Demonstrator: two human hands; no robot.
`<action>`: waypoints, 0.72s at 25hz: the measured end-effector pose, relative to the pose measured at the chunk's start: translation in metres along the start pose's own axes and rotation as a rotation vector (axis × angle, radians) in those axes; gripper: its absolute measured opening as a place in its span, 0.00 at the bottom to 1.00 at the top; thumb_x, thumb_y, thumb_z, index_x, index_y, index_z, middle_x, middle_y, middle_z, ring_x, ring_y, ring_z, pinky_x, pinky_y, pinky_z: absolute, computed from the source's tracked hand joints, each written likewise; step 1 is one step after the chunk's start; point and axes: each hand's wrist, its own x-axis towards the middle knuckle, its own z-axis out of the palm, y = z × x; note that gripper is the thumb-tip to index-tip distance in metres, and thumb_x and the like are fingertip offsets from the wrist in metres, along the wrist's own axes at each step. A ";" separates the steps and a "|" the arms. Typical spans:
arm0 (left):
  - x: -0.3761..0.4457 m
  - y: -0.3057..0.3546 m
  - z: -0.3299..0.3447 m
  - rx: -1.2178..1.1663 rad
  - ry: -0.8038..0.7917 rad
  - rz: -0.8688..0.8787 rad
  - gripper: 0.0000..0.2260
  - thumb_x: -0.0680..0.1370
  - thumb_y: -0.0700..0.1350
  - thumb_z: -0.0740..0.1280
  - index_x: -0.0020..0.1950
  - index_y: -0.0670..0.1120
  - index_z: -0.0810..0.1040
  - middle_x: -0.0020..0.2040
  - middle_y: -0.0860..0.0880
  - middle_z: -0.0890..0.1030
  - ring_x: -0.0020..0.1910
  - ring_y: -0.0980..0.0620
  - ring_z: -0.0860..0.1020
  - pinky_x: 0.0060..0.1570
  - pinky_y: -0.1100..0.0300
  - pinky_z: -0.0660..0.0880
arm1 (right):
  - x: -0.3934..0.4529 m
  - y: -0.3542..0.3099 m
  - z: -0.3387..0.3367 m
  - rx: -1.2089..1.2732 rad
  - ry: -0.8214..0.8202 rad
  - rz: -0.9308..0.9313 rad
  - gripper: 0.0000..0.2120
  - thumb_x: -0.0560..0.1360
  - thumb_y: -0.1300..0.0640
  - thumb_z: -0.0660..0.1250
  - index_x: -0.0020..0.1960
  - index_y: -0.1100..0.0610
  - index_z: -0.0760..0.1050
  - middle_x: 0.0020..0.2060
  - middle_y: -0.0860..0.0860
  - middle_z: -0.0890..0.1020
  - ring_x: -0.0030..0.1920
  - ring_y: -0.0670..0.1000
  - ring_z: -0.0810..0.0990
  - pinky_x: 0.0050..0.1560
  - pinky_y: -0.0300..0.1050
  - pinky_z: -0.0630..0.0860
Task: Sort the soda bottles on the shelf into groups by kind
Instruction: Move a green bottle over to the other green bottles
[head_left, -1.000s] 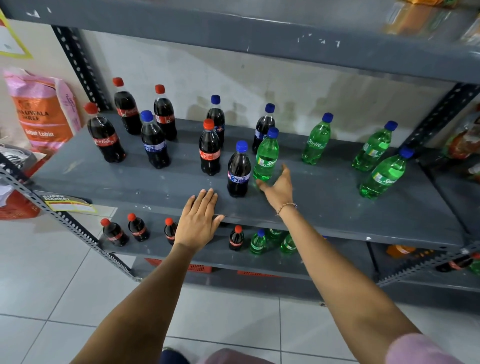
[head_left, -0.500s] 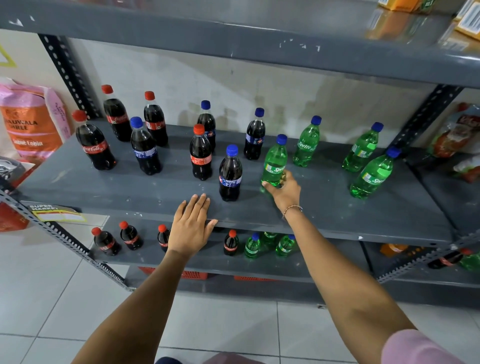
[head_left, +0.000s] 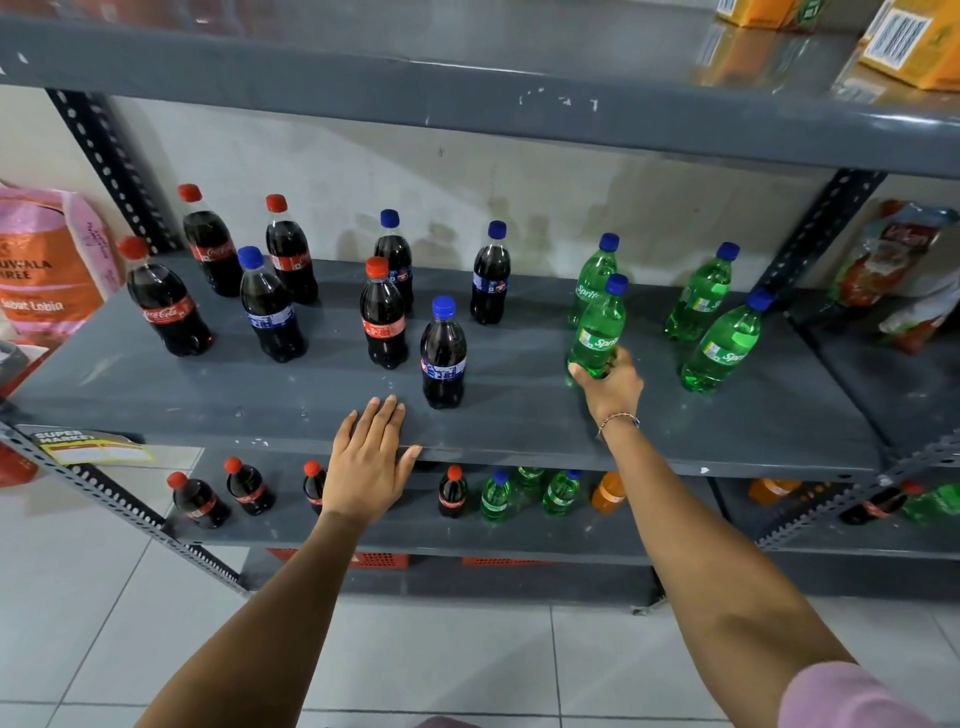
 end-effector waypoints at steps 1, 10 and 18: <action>0.000 0.000 0.000 0.001 -0.001 0.001 0.30 0.81 0.59 0.43 0.69 0.40 0.70 0.69 0.42 0.72 0.70 0.43 0.67 0.70 0.49 0.56 | 0.000 0.000 -0.001 -0.005 0.003 -0.001 0.24 0.65 0.58 0.75 0.58 0.62 0.71 0.53 0.60 0.82 0.55 0.59 0.79 0.56 0.49 0.73; 0.001 0.002 -0.002 0.007 0.005 -0.001 0.30 0.81 0.59 0.44 0.69 0.40 0.69 0.69 0.42 0.72 0.70 0.43 0.67 0.70 0.50 0.56 | -0.002 0.001 -0.003 0.044 0.022 0.018 0.29 0.65 0.60 0.75 0.62 0.63 0.68 0.58 0.61 0.78 0.59 0.59 0.76 0.60 0.48 0.71; -0.001 0.003 -0.002 -0.002 0.006 -0.003 0.29 0.81 0.58 0.45 0.70 0.40 0.69 0.69 0.42 0.71 0.71 0.43 0.66 0.70 0.49 0.57 | -0.104 -0.036 0.060 0.132 -0.258 -0.209 0.24 0.69 0.69 0.66 0.63 0.60 0.66 0.61 0.56 0.73 0.61 0.54 0.73 0.64 0.46 0.71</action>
